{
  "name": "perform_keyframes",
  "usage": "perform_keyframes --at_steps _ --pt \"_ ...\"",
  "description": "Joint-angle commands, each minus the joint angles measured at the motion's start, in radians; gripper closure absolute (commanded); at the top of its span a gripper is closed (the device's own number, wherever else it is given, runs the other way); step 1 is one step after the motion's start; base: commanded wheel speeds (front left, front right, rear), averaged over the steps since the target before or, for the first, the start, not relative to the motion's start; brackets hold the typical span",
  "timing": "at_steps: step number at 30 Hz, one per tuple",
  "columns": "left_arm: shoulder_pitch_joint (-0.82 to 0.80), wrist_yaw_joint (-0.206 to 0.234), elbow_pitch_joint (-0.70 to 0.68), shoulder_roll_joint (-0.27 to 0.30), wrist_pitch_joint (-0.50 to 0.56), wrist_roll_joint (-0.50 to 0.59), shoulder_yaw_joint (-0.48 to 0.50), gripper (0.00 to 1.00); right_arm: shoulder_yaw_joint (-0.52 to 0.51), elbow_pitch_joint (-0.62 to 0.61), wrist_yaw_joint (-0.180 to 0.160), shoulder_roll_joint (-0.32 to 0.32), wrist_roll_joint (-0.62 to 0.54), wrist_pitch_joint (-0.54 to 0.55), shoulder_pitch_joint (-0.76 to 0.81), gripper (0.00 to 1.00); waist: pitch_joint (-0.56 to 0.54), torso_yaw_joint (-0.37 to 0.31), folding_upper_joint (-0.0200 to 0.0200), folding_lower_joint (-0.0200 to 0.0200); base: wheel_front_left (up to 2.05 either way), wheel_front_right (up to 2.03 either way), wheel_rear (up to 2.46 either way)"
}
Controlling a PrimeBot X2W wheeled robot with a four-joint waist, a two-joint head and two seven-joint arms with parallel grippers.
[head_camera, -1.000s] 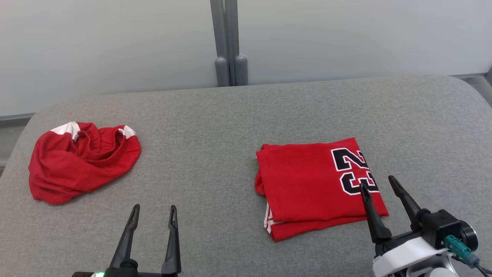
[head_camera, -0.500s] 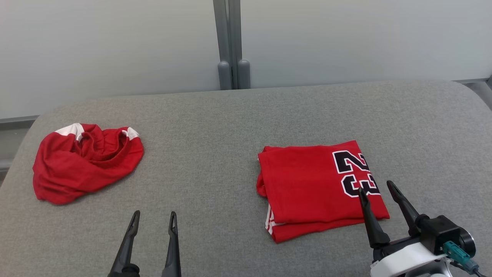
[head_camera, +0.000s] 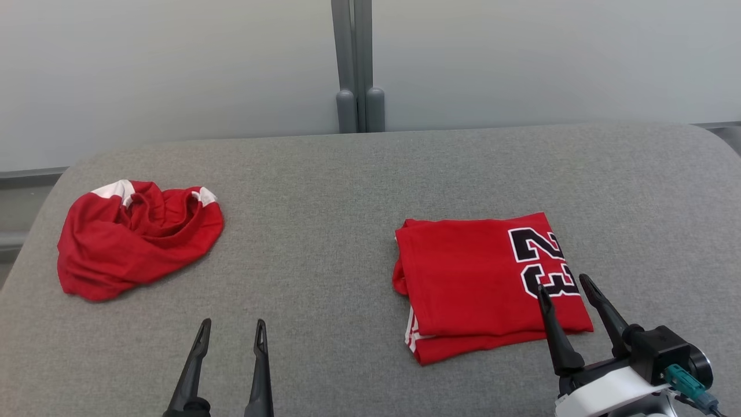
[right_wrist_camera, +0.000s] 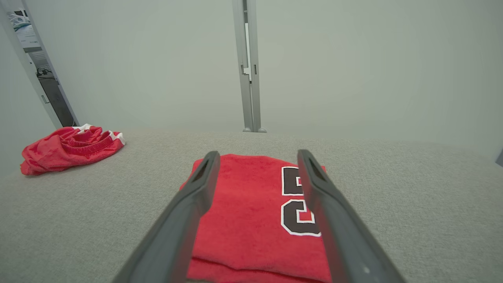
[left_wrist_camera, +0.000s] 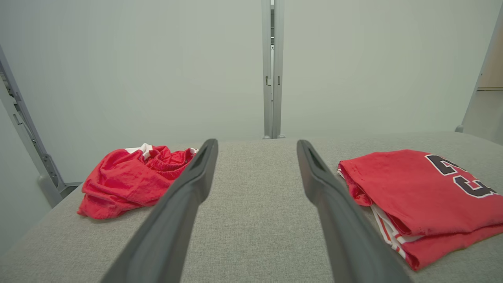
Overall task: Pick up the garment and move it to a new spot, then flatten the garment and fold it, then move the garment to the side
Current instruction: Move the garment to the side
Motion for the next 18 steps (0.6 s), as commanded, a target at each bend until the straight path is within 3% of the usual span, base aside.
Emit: perform_keyframes --at_steps 1,10,18 --pt "-0.001 0.008 0.004 0.001 0.0 -0.002 0.0 0.0 -0.001 0.001 -0.002 0.001 0.002 -0.005 0.001 0.0 0.003 0.004 0.0 0.0 0.0 0.0 0.0" --pt "-0.027 0.008 0.005 0.001 0.0 -0.006 -0.016 0.0 0.01 0.03 -0.002 -0.025 0.089 -0.005 -0.065 0.0 0.041 0.013 0.0 0.0 0.0 0.0 0.0" --pt "-0.091 -0.007 0.011 0.001 0.0 -0.014 -0.046 0.0 0.095 0.162 -0.001 -0.2 0.358 -0.005 -0.218 0.0 0.134 0.035 0.0 0.0 0.0 0.0 0.0"
